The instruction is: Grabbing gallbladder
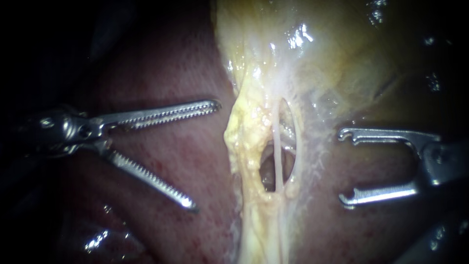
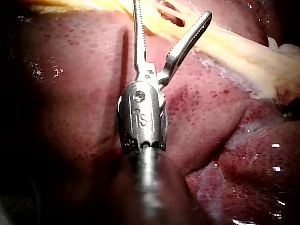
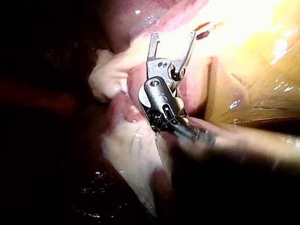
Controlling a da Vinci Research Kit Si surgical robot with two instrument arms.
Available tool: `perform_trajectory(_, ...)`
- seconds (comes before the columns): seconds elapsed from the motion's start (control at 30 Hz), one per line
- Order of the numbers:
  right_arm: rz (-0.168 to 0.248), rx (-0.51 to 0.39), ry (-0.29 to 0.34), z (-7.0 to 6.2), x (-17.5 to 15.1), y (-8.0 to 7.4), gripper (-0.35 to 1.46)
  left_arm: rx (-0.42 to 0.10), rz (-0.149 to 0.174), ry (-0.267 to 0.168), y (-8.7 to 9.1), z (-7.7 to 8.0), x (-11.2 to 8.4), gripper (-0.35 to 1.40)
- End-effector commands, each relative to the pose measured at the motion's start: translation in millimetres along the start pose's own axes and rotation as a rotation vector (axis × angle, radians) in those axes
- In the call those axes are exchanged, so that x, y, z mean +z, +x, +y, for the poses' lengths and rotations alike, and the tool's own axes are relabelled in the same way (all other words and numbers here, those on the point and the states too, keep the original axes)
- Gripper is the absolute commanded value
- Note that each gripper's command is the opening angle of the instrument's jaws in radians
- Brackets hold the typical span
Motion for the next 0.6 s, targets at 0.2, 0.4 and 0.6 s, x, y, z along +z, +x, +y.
perform_trajectory(0.2, 0.000, -0.001, 0.000, -0.1, 0.0, -0.1, 0.60, -0.050, 0.032, -0.026, 0.0, -0.2, -0.9, 1.04)
perform_trajectory(0.4, 0.000, -0.001, 0.001, -0.1, -0.1, -0.1, 0.60, -0.112, 0.077, -0.059, 0.3, 0.0, -1.4, 0.99)
perform_trajectory(0.6, 0.000, -0.001, 0.001, -0.1, -0.1, -0.2, 0.60, -0.197, 0.135, -0.107, 0.1, 0.1, -1.7, 0.91)
